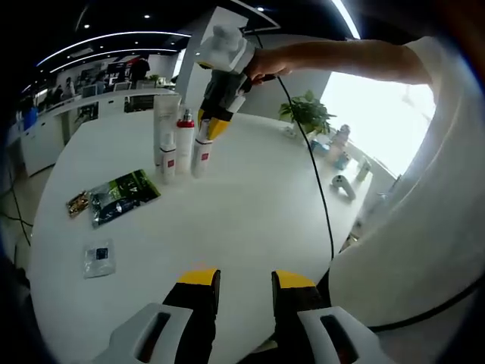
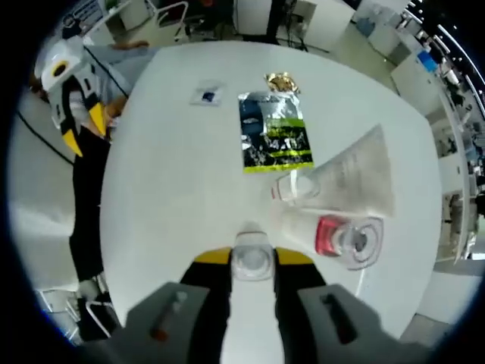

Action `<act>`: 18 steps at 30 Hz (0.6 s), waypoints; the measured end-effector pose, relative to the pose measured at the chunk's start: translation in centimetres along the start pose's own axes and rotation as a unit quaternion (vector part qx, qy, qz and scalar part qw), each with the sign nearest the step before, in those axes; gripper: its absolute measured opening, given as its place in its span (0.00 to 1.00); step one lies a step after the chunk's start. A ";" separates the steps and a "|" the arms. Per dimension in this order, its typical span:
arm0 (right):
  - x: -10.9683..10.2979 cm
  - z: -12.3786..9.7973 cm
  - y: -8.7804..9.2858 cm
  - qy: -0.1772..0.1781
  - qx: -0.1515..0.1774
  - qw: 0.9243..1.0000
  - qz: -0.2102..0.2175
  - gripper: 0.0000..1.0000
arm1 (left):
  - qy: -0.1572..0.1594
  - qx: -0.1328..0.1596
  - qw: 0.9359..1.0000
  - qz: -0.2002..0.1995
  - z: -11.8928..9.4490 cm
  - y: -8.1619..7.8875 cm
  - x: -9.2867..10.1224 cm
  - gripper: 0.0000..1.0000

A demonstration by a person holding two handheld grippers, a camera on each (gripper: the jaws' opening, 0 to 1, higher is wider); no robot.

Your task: Arrange the skincare products in the storage area until every visible bottle or jar stands upright without overlapping.

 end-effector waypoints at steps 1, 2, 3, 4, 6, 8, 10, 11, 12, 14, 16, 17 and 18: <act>0.0 0.0 -0.1 0.006 0.002 1.000 -0.001 0.21 | 0.000 0.000 1.000 0.000 0.0 0.0 0.0 0.29; 0.2 0.0 0.0 0.006 0.002 1.000 -0.002 0.21 | -0.001 0.000 1.000 0.000 0.0 0.0 0.0 0.29; 0.3 0.1 0.0 0.002 0.001 1.000 -0.001 0.21 | -0.001 0.000 1.000 -0.001 0.0 0.0 0.0 0.29; 0.3 0.2 0.0 0.001 0.001 1.000 -0.001 0.21 | -0.002 0.000 1.000 -0.001 0.0 0.0 0.0 0.29; 0.3 0.4 -0.1 0.003 -0.002 1.000 -0.002 0.21 | -0.002 0.000 1.000 -0.001 -0.1 0.1 0.0 0.29; 0.3 0.4 -0.2 0.004 -0.003 1.000 0.000 0.21 | -0.003 -0.002 1.000 -0.001 -0.2 0.1 0.0 0.29; 0.5 0.5 -0.2 0.004 -0.003 1.000 0.004 0.21 | -0.004 -0.003 1.000 -0.001 -0.3 0.2 -0.1 0.29; 0.6 0.7 -0.2 0.002 -0.004 1.000 0.006 0.21 | -0.005 -0.003 1.000 -0.002 -0.4 0.3 -0.1 0.29; 0.8 0.8 -0.2 0.002 -0.006 1.000 0.006 0.21 | -0.006 -0.003 1.000 -0.002 -0.4 0.3 -0.2 0.29; 1.0 0.9 -0.1 0.002 -0.008 1.000 0.006 0.21 | -0.008 -0.005 1.000 -0.003 -0.5 0.4 -0.3 0.29; 1.0 1.0 -0.2 0.000 -0.005 1.000 0.010 0.21 | -0.011 -0.004 1.000 -0.004 -0.7 0.4 -0.4 0.29; 1.2 1.3 -0.3 -0.001 -0.004 1.000 0.009 0.21 | -0.012 -0.004 1.000 -0.006 -0.7 0.5 -0.5 0.29; 1.3 1.4 -0.3 -0.002 -0.005 1.000 0.009 0.21 | -0.013 -0.004 1.000 -0.007 -0.8 0.5 -0.5 0.29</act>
Point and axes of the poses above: the point that each gripper's makers call its tool centre point, and the gripper's own axes: z roughly forward along the fingers, x roughly to its right, y roughly out of its underside, the point moved 10 cm from there along -z, roughly backward along the fingers, and after that the axes turned 13 degrees about -y, right-handed, at the moved point
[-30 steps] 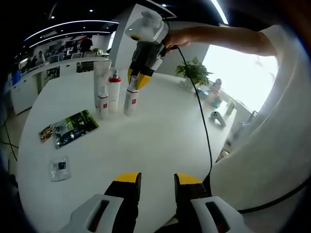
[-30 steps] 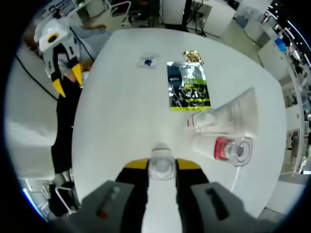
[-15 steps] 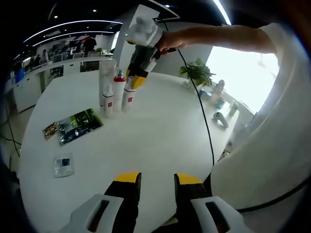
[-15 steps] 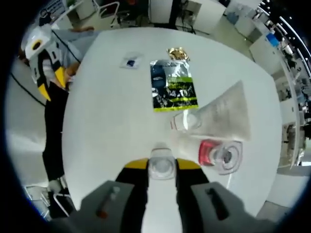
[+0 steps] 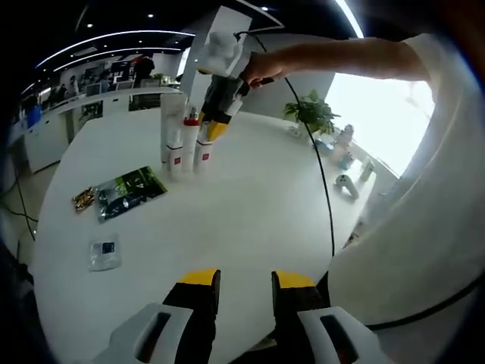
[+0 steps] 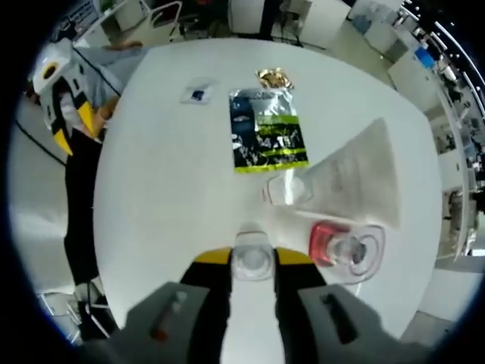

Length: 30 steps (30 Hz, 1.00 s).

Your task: Arrange the skincare products in the storage area until every visible bottle or jar stands upright without overlapping.

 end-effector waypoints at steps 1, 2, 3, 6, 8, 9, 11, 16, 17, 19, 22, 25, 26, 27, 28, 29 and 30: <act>0.1 0.1 -0.1 0.001 -0.002 1.000 0.000 0.21 | -0.001 0.000 1.000 0.000 0.0 0.0 0.0 0.29; 0.5 0.5 -0.2 0.002 -0.003 1.000 -0.002 0.21 | -0.002 -0.001 1.000 0.000 -0.1 0.1 -0.1 0.29; 0.7 0.8 -0.2 0.002 -0.003 1.000 -0.002 0.21 | -0.003 -0.001 1.000 0.000 -0.2 0.1 -0.1 0.29; 0.8 0.7 -0.2 0.004 -0.004 1.000 0.000 0.21 | -0.006 -0.001 1.000 -0.002 -0.4 0.1 -0.2 0.29; 1.1 0.9 -0.3 0.005 -0.006 1.000 -0.001 0.21 | -0.010 -0.002 1.000 -0.005 -0.5 0.2 -0.3 0.29; 1.2 1.1 -0.4 0.007 -0.007 1.000 0.000 0.21 | -0.010 -0.001 1.000 -0.005 -0.5 0.2 -0.4 0.29; 1.4 1.3 -0.3 0.007 -0.010 1.000 0.001 0.21 | -0.013 0.000 1.000 -0.008 -0.7 0.2 -0.4 0.28; 1.2 1.6 0.0 0.005 -0.015 1.000 0.007 0.21 | -0.015 -0.002 1.000 -0.007 -0.9 0.4 -0.5 0.28; 1.2 1.4 0.0 0.004 -0.013 1.000 0.006 0.21 | -0.016 -0.003 1.000 -0.007 -1.0 0.4 -0.6 0.28; 1.4 1.4 0.1 0.005 -0.009 1.000 0.008 0.22 | -0.017 -0.004 1.000 -0.008 -1.0 0.5 -0.6 0.28; 1.6 1.4 0.2 0.003 -0.008 1.000 0.015 0.22 | -0.018 -0.006 1.000 -0.006 -1.2 0.6 -0.7 0.28; 1.6 1.5 0.2 -0.001 -0.005 1.000 0.015 0.24 | -0.017 -0.007 1.000 -0.005 -1.2 0.6 -0.7 0.28; 1.7 1.7 0.3 -0.004 -0.004 1.000 0.020 0.26 | -0.017 -0.007 1.000 -0.004 -1.2 0.5 -0.7 0.28; 1.8 1.8 0.4 -0.004 -0.003 1.000 0.021 0.28 | -0.017 -0.007 1.000 -0.004 -1.2 0.5 -0.6 0.28; 1.7 1.8 0.5 -0.003 -0.001 1.000 0.021 0.28 | -0.016 -0.008 1.000 -0.003 -1.1 0.5 -0.6 0.28; 1.5 1.6 0.7 0.002 0.001 1.000 0.019 0.27 | -0.016 -0.008 1.000 -0.002 -1.1 0.5 -0.6 0.28; 1.6 1.6 0.8 0.005 0.002 1.000 0.015 0.27 | -0.015 -0.008 1.000 -0.002 -1.1 0.5 -0.5 0.28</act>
Point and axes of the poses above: the point that each gripper's makers call its tool centre point, and the gripper's own axes: z roughly forward along the fingers, x roughly to its right, y roughly out of its underside, the point moved 10 cm from there along -z, roughly backward along the fingers, and after that the axes turned 13 degrees about -y, right-handed, at the moved point
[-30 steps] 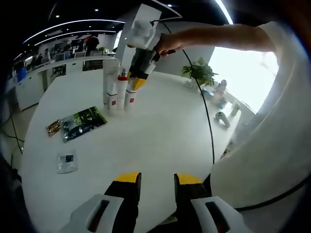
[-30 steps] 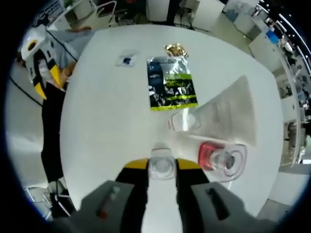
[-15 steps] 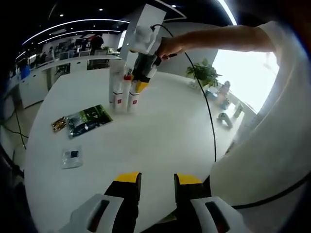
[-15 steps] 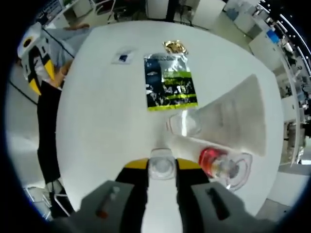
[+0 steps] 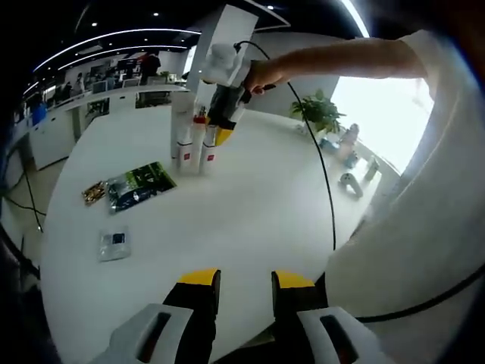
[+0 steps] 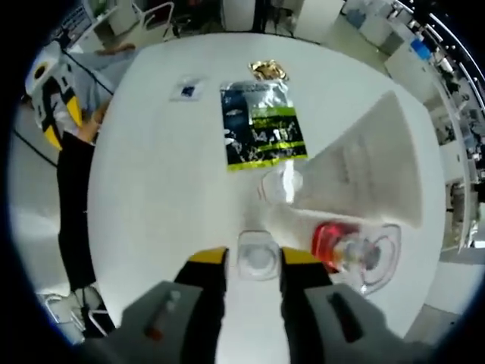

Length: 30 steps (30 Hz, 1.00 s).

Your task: Arrange the skincare products in the storage area until every visible bottle or jar stands upright without overlapping.

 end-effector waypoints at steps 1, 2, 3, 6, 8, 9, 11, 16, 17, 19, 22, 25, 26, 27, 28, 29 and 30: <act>0.1 0.0 0.0 0.003 0.003 1.000 0.001 0.28 | 0.001 0.000 1.000 0.001 0.0 0.0 0.1 0.28; 0.1 -0.2 0.1 0.005 0.005 1.000 0.001 0.28 | 0.002 0.000 1.000 0.001 0.1 0.0 0.1 0.28; 0.1 -0.3 0.1 0.006 0.008 1.000 0.002 0.28 | 0.003 0.000 1.000 0.001 0.1 0.0 0.2 0.28; 0.1 -0.6 0.3 0.009 0.029 0.999 0.011 0.29 | 0.006 -0.002 1.000 0.004 0.4 0.0 0.4 0.28; -0.1 -1.0 0.4 0.012 0.047 0.999 0.022 0.29 | 0.010 -0.002 1.000 0.006 0.6 -0.1 0.6 0.28; -0.1 -1.1 0.5 0.015 0.053 0.998 0.025 0.29 | 0.011 -0.002 1.000 0.007 0.7 -0.1 0.7 0.28; -0.4 -2.1 0.5 0.015 0.068 0.997 0.030 0.30 | 0.016 -0.004 1.000 0.011 1.0 -0.2 0.8 0.28; -1.9 -3.7 1.9 0.024 0.106 0.993 0.049 0.31 | 0.026 0.001 1.000 0.015 1.4 -0.7 1.3 0.28; -2.1 -3.8 2.1 0.024 0.113 0.992 0.055 0.31 | 0.028 0.002 1.000 0.015 1.5 -0.8 1.4 0.28; -2.7 -4.2 3.0 0.031 0.151 0.984 0.090 0.31 | 0.032 0.004 0.999 0.015 1.5 -0.9 1.5 0.28; -3.4 -3.8 4.0 0.022 0.221 0.960 0.172 0.32 | 0.038 0.005 0.999 0.016 1.8 -1.0 1.6 0.28; -3.6 -2.7 4.8 0.022 0.277 0.926 0.255 0.33 | 0.044 0.003 0.999 0.018 1.9 -1.1 1.6 0.28; -3.7 -2.1 4.9 0.021 0.301 0.912 0.279 0.33 | 0.045 0.002 0.999 0.023 1.9 -1.2 1.6 0.28; -3.9 -1.7 5.0 0.020 0.314 0.901 0.299 0.33 | 0.045 0.003 0.999 0.023 1.8 -1.3 1.5 0.28; -4.1 -1.0 5.2 0.028 0.324 0.889 0.322 0.33 | 0.045 0.004 0.999 0.021 1.7 -1.4 1.4 0.28; -4.2 -0.6 5.2 0.032 0.334 0.881 0.335 0.33 | 0.045 0.005 0.999 0.019 1.7 -1.4 1.4 0.28; -4.1 0.1 5.4 0.033 0.344 0.867 0.358 0.33 | 0.044 0.005 0.999 0.017 1.6 -1.4 1.3 0.28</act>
Point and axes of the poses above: the point that each gripper's makers call its tool centre point, and the gripper's own axes: z roughly forward along the fingers, x roughly to its right, y roughly out of its underside, the point moved 10 cm from there along -z, roughly backward along the fingers, and after that the axes turned 13 degrees about -y, right-handed, at the moved point
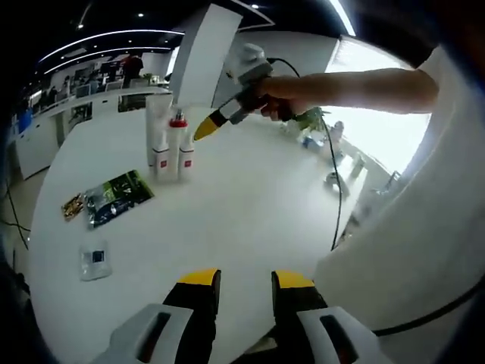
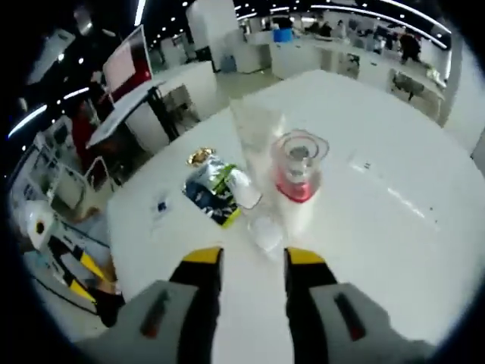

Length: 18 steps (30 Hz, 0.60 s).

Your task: Arrange the skincare products in the storage area until every visible bottle or jar stands upright without overlapping.

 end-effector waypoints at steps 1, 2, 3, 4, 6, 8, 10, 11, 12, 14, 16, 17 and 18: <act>0.1 0.2 0.3 0.007 0.013 1.000 0.015 0.33 | -0.001 0.000 1.000 -0.001 -0.1 0.0 -0.1 0.28; -0.4 0.4 0.2 0.023 0.024 0.999 0.030 0.33 | -0.002 -0.001 1.000 -0.001 -0.1 0.1 -0.1 0.28; -0.4 0.4 0.2 0.028 0.027 0.999 0.032 0.32 | -0.002 -0.001 1.000 -0.001 -0.2 0.1 -0.2 0.28; -0.5 0.8 0.6 0.045 0.046 0.997 0.037 0.32 | -0.004 -0.002 1.000 -0.002 -0.3 0.2 -0.2 0.28; -0.9 1.3 1.2 0.061 0.045 0.996 0.040 0.32 | -0.004 -0.001 1.000 -0.004 -0.5 0.3 -0.2 0.28; -1.1 2.2 1.7 0.068 0.056 0.995 0.056 0.32 | -0.006 -0.001 1.000 -0.004 -0.7 0.3 -0.2 0.28; -1.8 2.4 2.1 0.083 0.066 0.992 0.067 0.32 | -0.007 -0.001 1.000 -0.005 -0.8 0.3 -0.2 0.28; -1.9 2.5 2.2 0.089 0.071 0.991 0.073 0.32 | -0.009 0.000 1.000 -0.008 -1.1 0.4 -0.2 0.28; -1.8 3.0 2.3 0.094 0.082 0.989 0.083 0.32 | -0.011 0.001 1.000 -0.010 -1.3 0.3 -0.3 0.28; -1.5 4.1 2.9 0.094 0.079 0.988 0.088 0.32 | -0.012 0.004 1.000 -0.013 -1.7 0.2 -0.2 0.28; -1.5 4.5 3.1 0.103 0.073 0.988 0.086 0.32 | -0.010 0.007 1.000 -0.015 -2.0 0.0 -0.2 0.28; -1.5 4.8 3.2 0.104 0.072 0.988 0.090 0.32 | -0.010 0.007 1.000 -0.013 -2.1 0.0 -0.3 0.28; -1.8 4.7 3.3 0.106 0.072 0.987 0.096 0.32 | -0.010 0.006 1.000 -0.013 -2.2 0.0 -0.4 0.28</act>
Point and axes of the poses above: the point that each gripper's makers call its tool centre point, and the gripper's own axes: z roughly forward along the fingers, x roughly to its right, y roughly out of its underside, the point moved 10 cm from there along -z, roughly backward along the fingers, and after that the axes turned 13 degrees about -y, right-handed, at the moved point
